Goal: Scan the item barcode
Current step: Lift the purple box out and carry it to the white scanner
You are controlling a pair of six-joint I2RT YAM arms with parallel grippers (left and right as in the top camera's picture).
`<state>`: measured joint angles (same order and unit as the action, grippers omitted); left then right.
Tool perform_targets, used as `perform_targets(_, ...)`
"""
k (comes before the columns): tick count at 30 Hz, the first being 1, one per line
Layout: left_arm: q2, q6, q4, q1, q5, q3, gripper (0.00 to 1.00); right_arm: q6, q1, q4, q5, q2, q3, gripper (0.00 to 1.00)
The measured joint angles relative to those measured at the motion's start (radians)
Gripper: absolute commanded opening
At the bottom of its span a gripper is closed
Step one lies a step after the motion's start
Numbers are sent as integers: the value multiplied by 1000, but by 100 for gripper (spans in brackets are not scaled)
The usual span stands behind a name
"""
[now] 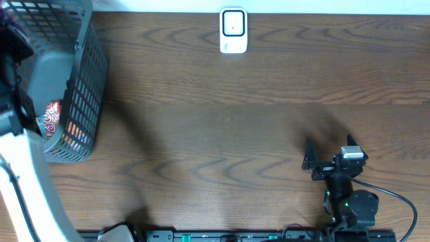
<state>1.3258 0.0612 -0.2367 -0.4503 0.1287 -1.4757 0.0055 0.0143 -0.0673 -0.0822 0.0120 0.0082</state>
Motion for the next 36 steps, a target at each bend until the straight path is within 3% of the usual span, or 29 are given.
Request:
perform_targets(4,-67,83,52,105,88,0,7,0,0,0,0,0,0,99)
perform_targets(13,-86,235,11,558,163,0,7,0,0,0,0,0,0,99)
perform_targets(22,153,267,-245,858,149,-1,8,0,0,0,0,0,0,99)
perform_targets(29,401,385,-275,989,87,-1,8,0,0,0,0,0,0,99)
perform_targets(30,429,394,-269,1001,67,-1,10,0,0,0,0,0,0,99)
perform_targets(32,489,414,-238,1023,24,-1,38,0,0,0,0,0,0,99)
perform_targets(36,580,437,-187,1046,-23,-1,41,0,0,0,0,0,0,99)
